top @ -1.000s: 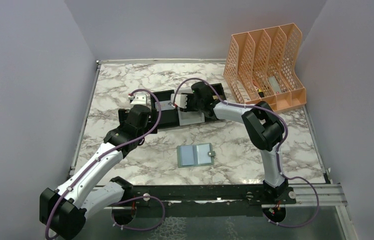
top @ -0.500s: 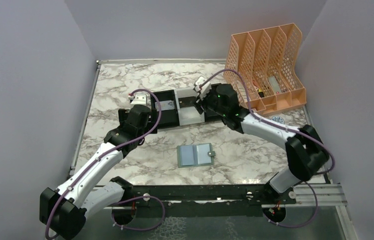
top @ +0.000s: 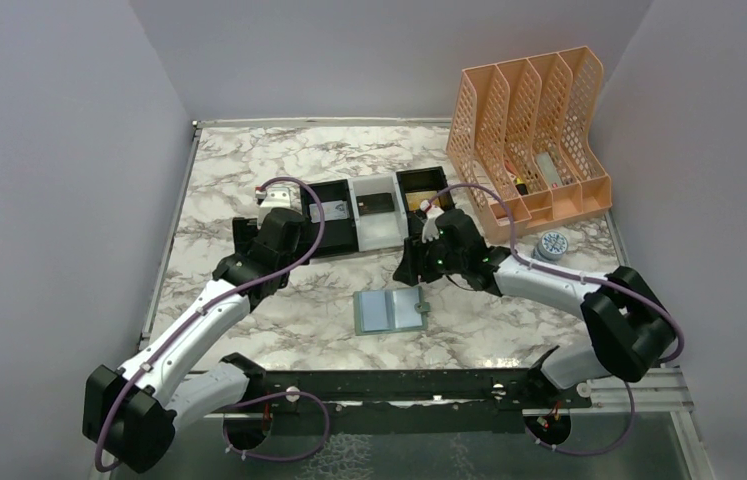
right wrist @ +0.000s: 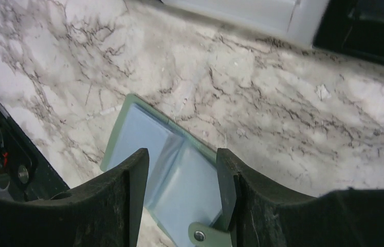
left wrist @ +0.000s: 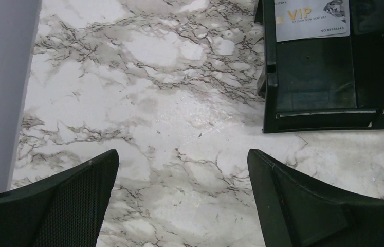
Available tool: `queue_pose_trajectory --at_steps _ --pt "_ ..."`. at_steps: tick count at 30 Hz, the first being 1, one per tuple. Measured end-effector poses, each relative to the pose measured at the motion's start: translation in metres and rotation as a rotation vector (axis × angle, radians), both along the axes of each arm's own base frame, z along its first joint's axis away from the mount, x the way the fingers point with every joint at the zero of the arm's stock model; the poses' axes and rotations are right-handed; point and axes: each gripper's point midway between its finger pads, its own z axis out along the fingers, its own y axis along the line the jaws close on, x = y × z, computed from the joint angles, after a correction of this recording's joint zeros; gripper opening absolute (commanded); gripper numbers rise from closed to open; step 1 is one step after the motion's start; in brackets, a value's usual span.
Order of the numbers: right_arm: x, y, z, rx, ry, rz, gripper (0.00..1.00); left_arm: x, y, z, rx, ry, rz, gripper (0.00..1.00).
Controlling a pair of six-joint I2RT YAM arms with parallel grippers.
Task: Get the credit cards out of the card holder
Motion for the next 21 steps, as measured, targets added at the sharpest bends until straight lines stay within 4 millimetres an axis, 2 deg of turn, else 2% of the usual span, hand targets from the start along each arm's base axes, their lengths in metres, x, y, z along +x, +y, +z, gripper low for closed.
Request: queue_pose_trajectory --at_steps 3,9,13,16,21 --pt "-0.01 -0.009 -0.006 -0.036 0.044 -0.024 0.5 0.001 0.003 0.0 0.008 -0.001 0.012 0.99" --pt "-0.015 -0.018 0.013 -0.055 0.001 -0.071 0.49 0.001 0.006 0.0 0.008 -0.003 0.026 0.99" --pt "-0.03 -0.009 0.016 -0.079 -0.017 -0.06 0.49 0.001 0.008 0.0 0.003 -0.003 0.035 0.99" --pt "-0.045 0.001 0.011 -0.125 -0.008 -0.041 0.5 0.001 0.007 -0.001 -0.005 -0.001 0.033 0.99" --pt "-0.058 0.017 0.002 -0.178 -0.002 -0.045 0.54 0.001 0.004 -0.001 -0.018 0.001 0.021 0.99"
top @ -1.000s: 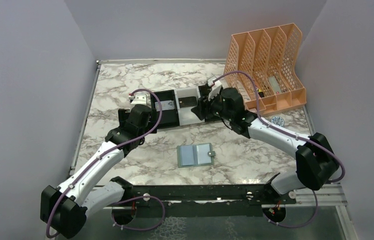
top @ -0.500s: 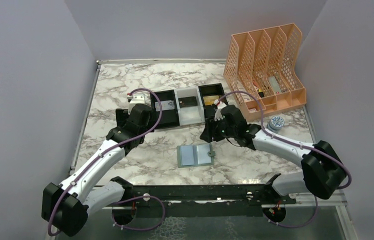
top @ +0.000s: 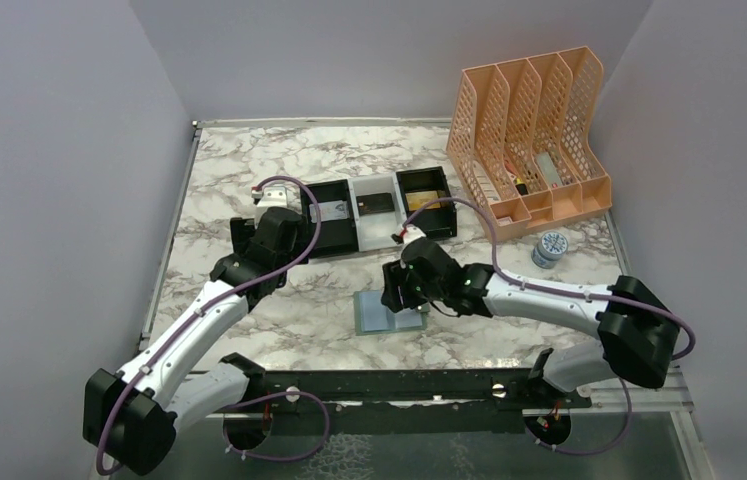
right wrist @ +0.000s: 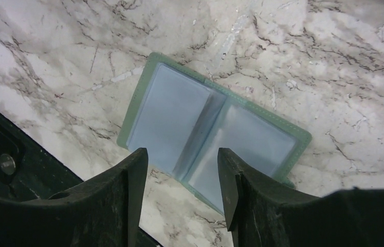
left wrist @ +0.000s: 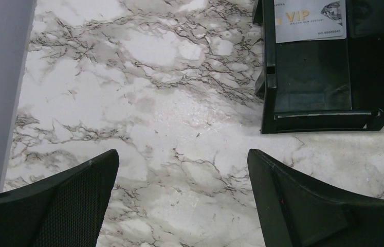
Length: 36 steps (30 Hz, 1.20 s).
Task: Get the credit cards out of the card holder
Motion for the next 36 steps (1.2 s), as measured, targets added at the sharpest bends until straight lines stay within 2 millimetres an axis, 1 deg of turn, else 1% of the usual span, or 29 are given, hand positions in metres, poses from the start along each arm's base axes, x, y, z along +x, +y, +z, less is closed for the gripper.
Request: queue_pose_trajectory --at_steps 4,9,13,18,21,23,25,29,33,36 --pt "-0.01 0.009 -0.018 -0.05 0.026 -0.013 0.56 -0.001 -0.002 0.005 -0.021 -0.015 -0.008 0.99" --pt "-0.018 0.036 -0.044 -0.124 0.056 -0.031 0.59 -0.001 -0.002 0.008 -0.029 -0.028 -0.009 0.99" --pt "-0.013 0.043 -0.049 -0.174 0.04 -0.078 0.6 -0.001 -0.002 0.008 -0.029 -0.029 -0.009 0.99" --pt "-0.007 0.037 -0.048 -0.212 0.019 -0.121 0.63 -0.001 -0.003 0.008 -0.034 -0.03 -0.013 0.99" --pt "-0.003 0.036 -0.056 -0.249 0.019 -0.13 0.64 -0.001 -0.004 0.01 -0.04 -0.037 -0.016 0.99" --pt "0.0 0.043 -0.057 -0.246 0.018 -0.132 0.64 -0.002 -0.003 0.013 -0.044 -0.046 -0.016 0.99" --pt "0.002 0.047 -0.058 -0.244 0.017 -0.132 0.6 -0.002 -0.003 0.015 -0.049 -0.054 -0.017 0.99" --pt "0.003 0.048 -0.057 -0.243 0.014 -0.133 0.45 -0.002 -0.003 0.017 -0.052 -0.061 -0.017 0.99" --pt "0.005 0.046 -0.056 -0.248 0.002 -0.143 0.33 -0.003 -0.004 0.015 -0.052 -0.055 -0.02 0.99" --pt "0.004 0.043 -0.056 -0.25 -0.003 -0.143 0.31 -0.002 -0.006 0.011 -0.055 -0.039 -0.031 0.99"
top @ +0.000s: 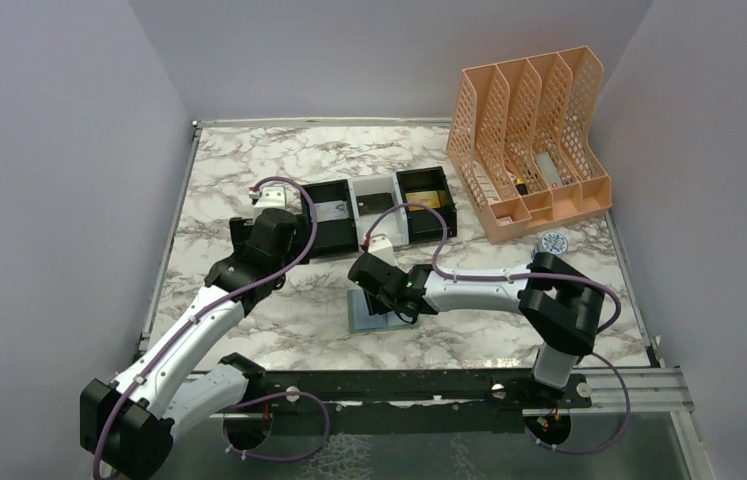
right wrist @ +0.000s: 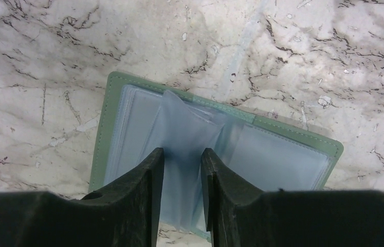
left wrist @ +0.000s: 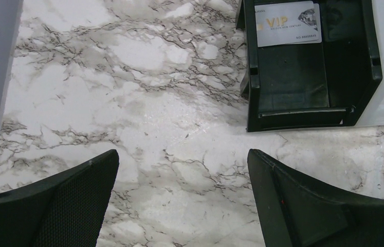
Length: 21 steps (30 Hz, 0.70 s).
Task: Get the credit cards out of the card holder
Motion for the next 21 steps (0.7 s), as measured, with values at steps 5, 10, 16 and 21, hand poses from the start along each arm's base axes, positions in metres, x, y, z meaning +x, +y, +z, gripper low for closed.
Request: queue_pose_trajectory --at_steps 5,10,16,21 --pt "-0.001 0.0 0.0 0.016 -0.004 0.006 0.29 -0.001 -0.01 -0.006 -0.03 0.03 -0.041 0.99" --pt "-0.006 0.002 -0.002 0.087 0.032 0.03 0.19 -0.005 -0.036 -0.011 -0.157 0.061 -0.117 0.99" --pt "-0.008 0.001 -0.003 0.224 0.105 0.049 0.15 -0.026 -0.09 -0.037 -0.431 0.153 -0.273 0.95" --pt "-0.009 -0.005 -0.004 0.366 0.178 0.048 0.16 -0.057 -0.119 -0.067 -0.592 0.277 -0.36 0.93"
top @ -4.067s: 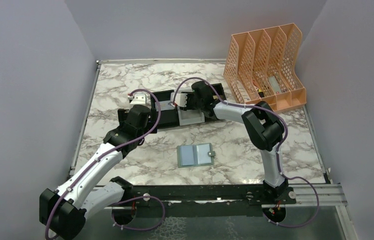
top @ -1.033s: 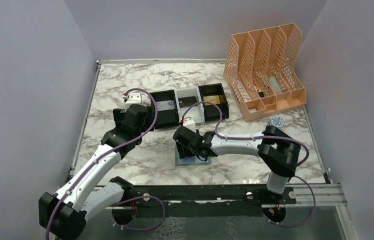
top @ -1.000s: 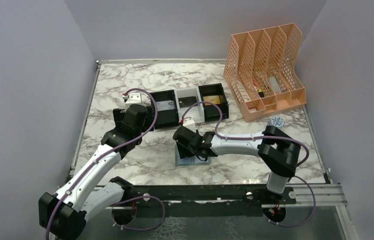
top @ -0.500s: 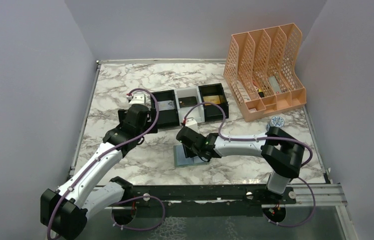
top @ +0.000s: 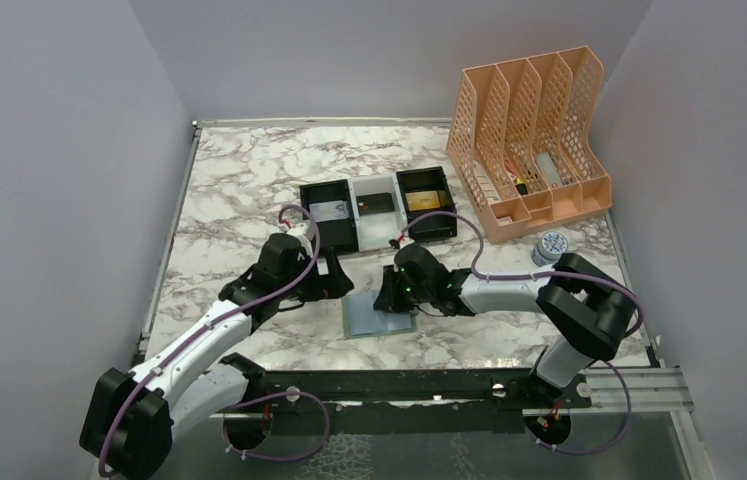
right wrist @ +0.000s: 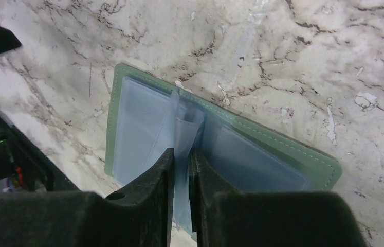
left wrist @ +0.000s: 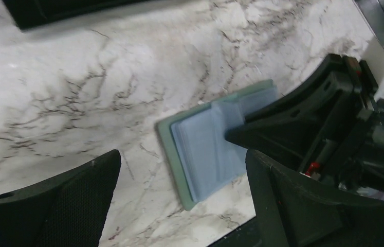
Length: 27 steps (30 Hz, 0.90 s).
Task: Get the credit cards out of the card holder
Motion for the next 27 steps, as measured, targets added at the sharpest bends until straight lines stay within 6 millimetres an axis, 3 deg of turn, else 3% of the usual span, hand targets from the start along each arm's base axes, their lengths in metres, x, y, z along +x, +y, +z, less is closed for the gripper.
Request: queue_pose_trajectory --at_steps 13,21,27 --pt "-0.011 -0.007 0.001 0.221 0.12 -0.007 0.22 -0.038 -0.072 -0.009 -0.169 0.04 -0.24 0.8" --pt "-0.011 -0.01 0.004 0.255 0.139 -0.026 0.28 -0.046 -0.081 -0.041 -0.17 0.116 -0.22 0.72" --pt "-0.011 -0.014 0.01 0.271 0.136 -0.038 0.35 -0.042 -0.087 -0.041 -0.183 0.106 -0.21 0.67"
